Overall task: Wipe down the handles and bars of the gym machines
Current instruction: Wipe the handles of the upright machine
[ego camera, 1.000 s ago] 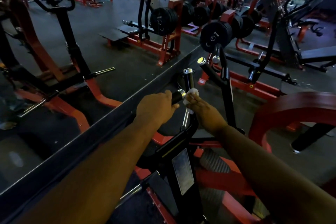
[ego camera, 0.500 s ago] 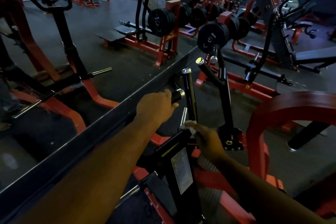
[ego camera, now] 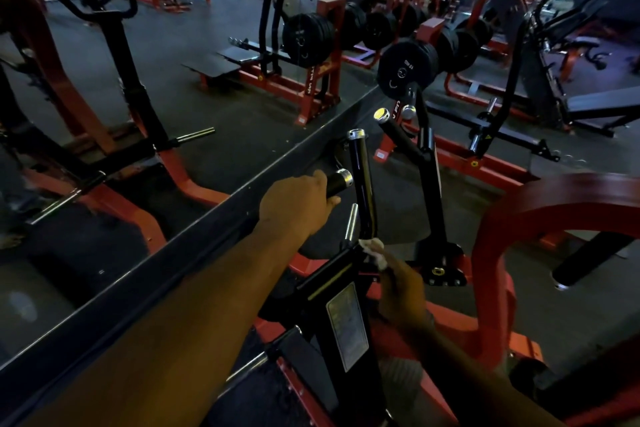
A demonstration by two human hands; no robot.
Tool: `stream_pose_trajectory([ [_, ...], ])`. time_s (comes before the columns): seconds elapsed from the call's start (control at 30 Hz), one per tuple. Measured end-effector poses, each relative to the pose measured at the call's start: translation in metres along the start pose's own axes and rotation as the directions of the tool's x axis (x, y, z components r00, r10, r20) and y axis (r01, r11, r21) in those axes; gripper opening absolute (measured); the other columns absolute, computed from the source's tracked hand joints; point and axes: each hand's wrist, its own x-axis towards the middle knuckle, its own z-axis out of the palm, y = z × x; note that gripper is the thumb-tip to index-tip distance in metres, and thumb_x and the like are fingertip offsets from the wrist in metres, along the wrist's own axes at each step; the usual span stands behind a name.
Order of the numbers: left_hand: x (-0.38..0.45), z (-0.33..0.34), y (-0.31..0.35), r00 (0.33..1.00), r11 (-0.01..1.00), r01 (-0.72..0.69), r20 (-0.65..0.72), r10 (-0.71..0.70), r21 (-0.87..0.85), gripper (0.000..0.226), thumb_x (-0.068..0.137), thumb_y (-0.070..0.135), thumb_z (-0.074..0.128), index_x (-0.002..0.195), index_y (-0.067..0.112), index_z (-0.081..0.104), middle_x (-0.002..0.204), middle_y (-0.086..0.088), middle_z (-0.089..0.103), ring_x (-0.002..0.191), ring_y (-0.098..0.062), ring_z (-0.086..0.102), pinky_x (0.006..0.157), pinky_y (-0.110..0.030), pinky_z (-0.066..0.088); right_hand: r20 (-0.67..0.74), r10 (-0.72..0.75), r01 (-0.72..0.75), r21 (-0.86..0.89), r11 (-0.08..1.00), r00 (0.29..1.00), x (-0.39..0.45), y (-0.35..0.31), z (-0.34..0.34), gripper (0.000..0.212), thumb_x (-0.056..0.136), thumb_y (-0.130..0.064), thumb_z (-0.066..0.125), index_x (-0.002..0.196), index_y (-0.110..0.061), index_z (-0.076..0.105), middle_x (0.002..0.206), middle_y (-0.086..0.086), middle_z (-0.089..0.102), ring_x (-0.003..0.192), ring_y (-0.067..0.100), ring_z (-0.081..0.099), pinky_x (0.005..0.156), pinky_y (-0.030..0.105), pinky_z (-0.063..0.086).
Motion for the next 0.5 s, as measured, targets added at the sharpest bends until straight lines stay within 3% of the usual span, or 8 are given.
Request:
stream_pose_trajectory([
  [0.07, 0.001, -0.002, -0.001, 1.000, 1.000, -0.002, -0.006, 0.002, 0.007, 0.045, 0.101, 0.060, 0.046, 0.112, 0.016, 0.048, 0.096, -0.007, 0.068, 0.083, -0.028, 0.068, 0.061, -0.038, 0.039, -0.113, 0.024, -0.018, 0.058, 0.998, 0.993, 0.027, -0.025, -0.009, 0.026, 0.106, -0.013, 0.052, 0.120, -0.024, 0.071, 0.121, -0.013, 0.072, 0.116, 0.013, 0.067, 0.098, 0.041, 0.055],
  [0.13, 0.000, -0.002, -0.001, 1.000, 1.000, -0.007, -0.003, 0.007, 0.018, 0.046, 0.101, 0.060, 0.046, 0.114, 0.015, 0.048, 0.096, -0.008, 0.068, 0.083, -0.028, 0.068, 0.061, -0.038, 0.039, -0.185, 0.089, -0.079, 0.064, 0.995, 0.979, 0.072, -0.045, -0.012, 0.018, 0.104, -0.017, 0.057, 0.113, -0.026, 0.070, 0.112, -0.019, 0.071, 0.108, 0.002, 0.066, 0.094, 0.030, 0.055],
  [0.23, -0.002, -0.003, 0.001, 1.000, 0.999, -0.010, 0.006, 0.010, 0.037, 0.047, 0.102, 0.060, 0.046, 0.116, 0.015, 0.047, 0.096, -0.008, 0.068, 0.082, -0.027, 0.067, 0.060, -0.037, 0.038, -0.251, 0.145, -0.149, 0.000, 0.989, 0.957, 0.149, -0.054, -0.006, 0.018, 0.103, -0.025, 0.056, 0.110, -0.020, 0.071, 0.105, -0.006, 0.073, 0.099, 0.007, 0.068, 0.091, 0.040, 0.058],
  [0.3, -0.002, -0.004, 0.002, 1.000, 0.999, -0.009, 0.009, 0.009, 0.048, 0.047, 0.102, 0.059, 0.045, 0.118, 0.015, 0.047, 0.099, -0.008, 0.068, 0.085, -0.027, 0.068, 0.061, -0.037, 0.037, -0.207, 0.154, -0.155, 0.011, 0.988, 0.966, 0.185, -0.057, 0.002, 0.020, 0.103, -0.028, 0.054, 0.097, -0.021, 0.072, 0.093, -0.004, 0.072, 0.087, 0.009, 0.068, 0.083, 0.039, 0.059],
  [0.37, -0.002, -0.006, 0.002, 1.000, 0.999, -0.007, 0.008, 0.007, 0.051, 0.048, 0.102, 0.059, 0.046, 0.119, 0.015, 0.047, 0.100, -0.008, 0.068, 0.087, -0.028, 0.068, 0.062, -0.038, 0.037, -0.106, 0.153, -0.145, 0.077, 0.986, 0.983, 0.198, -0.064, 0.013, 0.021, 0.104, -0.030, 0.055, 0.095, -0.023, 0.073, 0.088, -0.006, 0.071, 0.082, 0.006, 0.066, 0.076, 0.029, 0.055],
  [0.43, -0.002, -0.005, 0.002, 1.000, 0.999, -0.007, 0.009, 0.006, 0.048, 0.048, 0.102, 0.060, 0.045, 0.118, 0.015, 0.047, 0.099, -0.008, 0.068, 0.086, -0.028, 0.068, 0.062, -0.038, 0.039, -0.036, 0.116, -0.113, 0.079, 0.990, 0.993, 0.193, -0.066, 0.021, 0.020, 0.103, -0.024, 0.057, 0.105, -0.016, 0.074, 0.092, -0.005, 0.073, 0.084, 0.008, 0.068, 0.076, 0.029, 0.054],
  [0.5, -0.001, -0.005, 0.002, 1.000, 0.999, -0.003, 0.011, 0.002, 0.042, 0.048, 0.102, 0.060, 0.045, 0.118, 0.015, 0.047, 0.098, -0.008, 0.068, 0.084, -0.027, 0.068, 0.062, -0.038, 0.040, -0.030, 0.055, -0.055, 0.012, 0.998, 0.998, 0.179, -0.057, 0.022, 0.025, 0.103, -0.019, 0.055, 0.121, -0.014, 0.072, 0.110, -0.002, 0.075, 0.102, 0.010, 0.070, 0.088, 0.030, 0.055],
])
